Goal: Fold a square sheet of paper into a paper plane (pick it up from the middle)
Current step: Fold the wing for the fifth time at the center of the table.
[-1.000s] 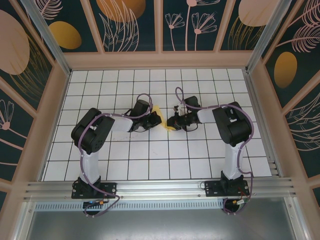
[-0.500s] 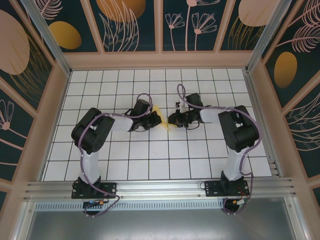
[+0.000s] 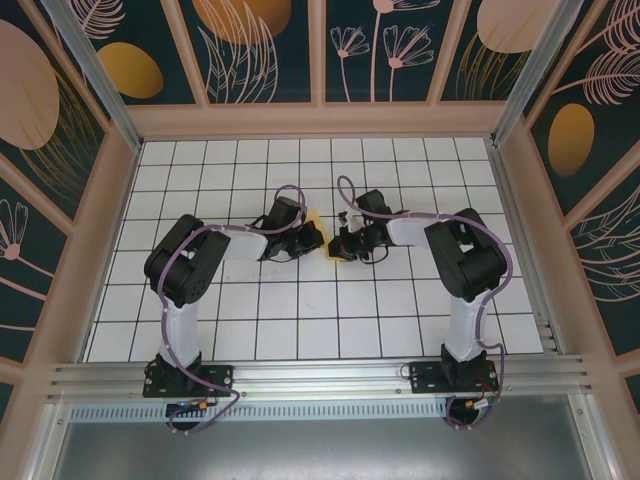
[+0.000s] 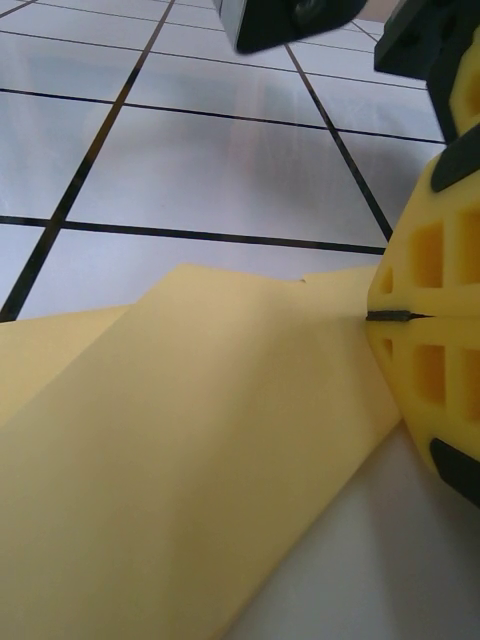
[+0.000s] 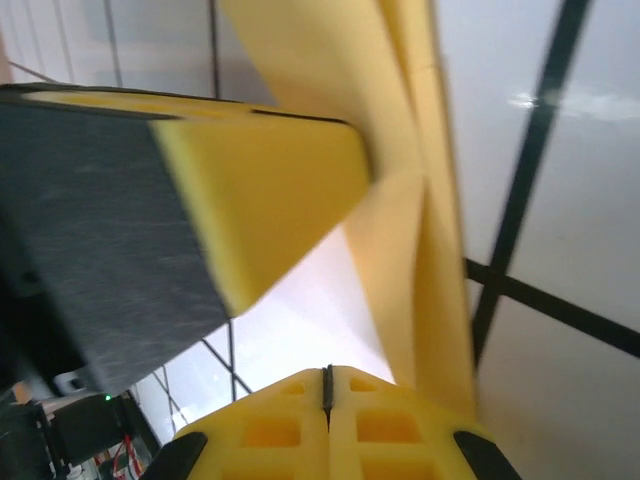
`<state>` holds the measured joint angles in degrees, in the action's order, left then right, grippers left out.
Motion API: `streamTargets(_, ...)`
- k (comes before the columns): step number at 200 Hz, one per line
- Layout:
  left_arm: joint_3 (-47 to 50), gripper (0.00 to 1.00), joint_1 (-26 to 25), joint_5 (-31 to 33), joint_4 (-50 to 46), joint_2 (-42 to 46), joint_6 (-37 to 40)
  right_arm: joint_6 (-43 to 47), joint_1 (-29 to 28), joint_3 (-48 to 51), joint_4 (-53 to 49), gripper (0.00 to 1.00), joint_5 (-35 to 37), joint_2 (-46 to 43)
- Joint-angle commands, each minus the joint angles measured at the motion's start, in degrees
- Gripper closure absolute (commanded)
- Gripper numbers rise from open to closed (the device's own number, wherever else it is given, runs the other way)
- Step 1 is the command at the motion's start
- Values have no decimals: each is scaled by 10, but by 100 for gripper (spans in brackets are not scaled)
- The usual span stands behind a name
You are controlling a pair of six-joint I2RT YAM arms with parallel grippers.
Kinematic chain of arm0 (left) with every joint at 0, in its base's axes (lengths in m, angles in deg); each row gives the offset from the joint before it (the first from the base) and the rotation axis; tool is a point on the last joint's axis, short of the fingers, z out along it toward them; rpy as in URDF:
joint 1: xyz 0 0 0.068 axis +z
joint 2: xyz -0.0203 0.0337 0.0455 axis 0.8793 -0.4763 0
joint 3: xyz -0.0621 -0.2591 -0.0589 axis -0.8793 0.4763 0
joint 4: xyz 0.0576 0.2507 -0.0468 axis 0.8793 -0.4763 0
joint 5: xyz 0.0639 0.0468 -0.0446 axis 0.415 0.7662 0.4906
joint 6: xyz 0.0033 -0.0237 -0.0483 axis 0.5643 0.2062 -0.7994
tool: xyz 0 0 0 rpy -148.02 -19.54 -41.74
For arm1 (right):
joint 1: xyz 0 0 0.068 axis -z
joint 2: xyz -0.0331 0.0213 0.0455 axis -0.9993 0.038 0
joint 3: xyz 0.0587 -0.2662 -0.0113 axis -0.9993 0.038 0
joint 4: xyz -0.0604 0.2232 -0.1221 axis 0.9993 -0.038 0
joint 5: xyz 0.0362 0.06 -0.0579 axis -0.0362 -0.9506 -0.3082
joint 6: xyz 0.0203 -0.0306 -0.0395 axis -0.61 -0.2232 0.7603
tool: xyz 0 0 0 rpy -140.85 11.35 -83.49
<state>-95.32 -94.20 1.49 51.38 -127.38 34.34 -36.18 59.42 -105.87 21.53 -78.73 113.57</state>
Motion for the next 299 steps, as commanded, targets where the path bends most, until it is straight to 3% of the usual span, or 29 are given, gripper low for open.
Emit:
streamTargets(1, 2, 93, 1, 62, -62, -41, 9, 13, 3, -20, -34, 98, 33, 10)
streamTargets(76, -2, 93, 1, 73, -76, -42, 11, 17, 21, 26, -26, 99, 21, 20)
streamTargets(129, -5, 93, 1, 71, -79, -40, 13, 2, 21, -13, -2, 98, -17, -16)
streamTargets(201, -4, 93, 2, 67, -78, -43, 14, 18, 18, -28, -30, 98, 0, 42)
streamTargets(299, -4, 94, 1, 84, -90, -44, 14, 34, 24, 89, -77, 99, 33, -29)
